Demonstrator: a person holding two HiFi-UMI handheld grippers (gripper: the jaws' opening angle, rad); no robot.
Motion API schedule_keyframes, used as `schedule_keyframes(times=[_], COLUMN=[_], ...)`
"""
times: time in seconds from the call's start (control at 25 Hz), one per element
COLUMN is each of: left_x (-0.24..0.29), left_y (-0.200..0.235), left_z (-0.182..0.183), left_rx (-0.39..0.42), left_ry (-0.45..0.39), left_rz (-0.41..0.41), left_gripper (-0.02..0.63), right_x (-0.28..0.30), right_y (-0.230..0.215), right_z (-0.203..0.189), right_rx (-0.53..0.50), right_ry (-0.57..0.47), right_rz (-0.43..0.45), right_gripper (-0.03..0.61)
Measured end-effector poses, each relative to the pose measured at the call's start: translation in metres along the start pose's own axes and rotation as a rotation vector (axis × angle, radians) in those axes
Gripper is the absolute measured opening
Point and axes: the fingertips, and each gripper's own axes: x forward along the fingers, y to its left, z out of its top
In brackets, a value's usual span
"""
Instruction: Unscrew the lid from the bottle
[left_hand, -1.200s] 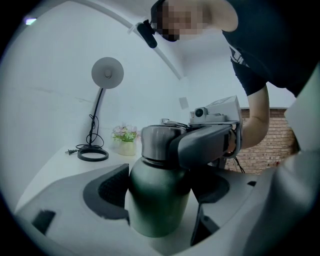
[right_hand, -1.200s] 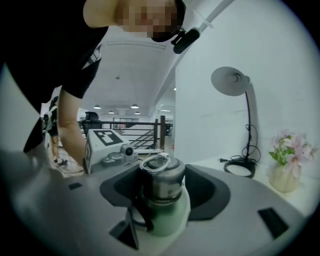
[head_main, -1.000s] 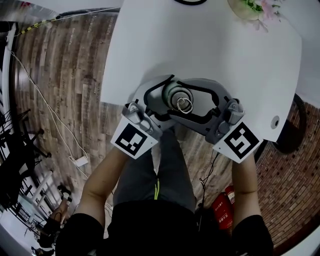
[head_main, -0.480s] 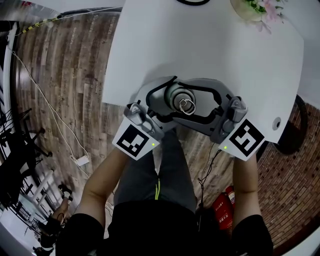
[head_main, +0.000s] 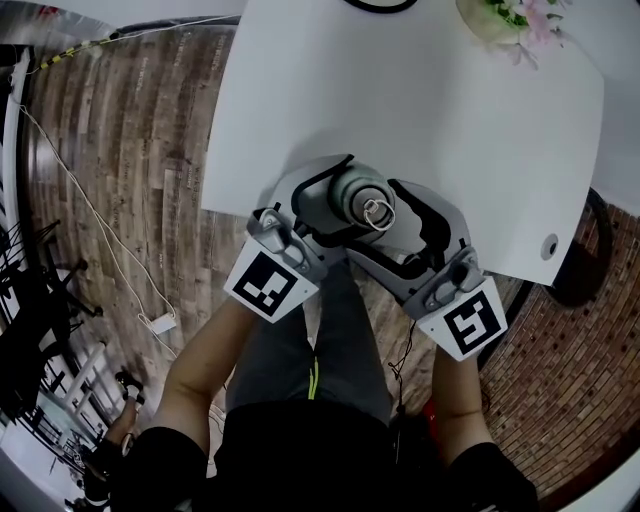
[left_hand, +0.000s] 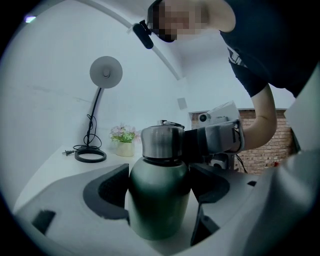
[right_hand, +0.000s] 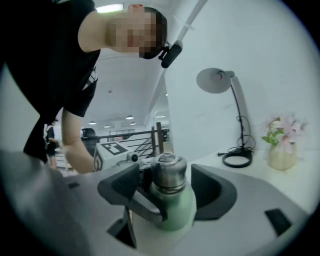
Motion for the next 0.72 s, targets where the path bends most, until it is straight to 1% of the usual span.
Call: schedule_keyframes(times=[0.08,0.12,0.2,0.48,0.64,0.72], left_x=[0.001,0.002,0.002,0.0,-0.002,-0.003], left_y=[0.0,0.0,0.0,-0.001,0.0,0.0], left_z=[0.001,0.001,0.001,-0.001,-0.001,-0.001], left_rx=[0.003,0.003,0.003,0.004,0.003,0.002], left_ry=[0.0,0.0,0.003,0.004,0.003,0.005], left_rz=[-0.003,-0.003,-0.004,-0.006,-0.007,-0.008], left_gripper=[0.356,0.356,0.356,0.356,0.356,0.356], right_x=[0.001,0.003,0.008,0.016,0.022,0.024], right_y=[-0.004,-0.005,-0.006,-0.019,-0.018,-0.016], right_z=[0.003,0.004,0.002,0.004,0.001,0.001], right_rx=[0.0,-0.005,-0.023,-0.069,-0.063,-0.065], right_ry=[-0.031,-0.036,-0.026,-0.008,0.001,0.004], right_rz=[-0.128,-0.176,-0.243,-0.402,-0.441,-0.446], right_gripper=[0.302,0.302,0.302,0.302,0.301,0.276])
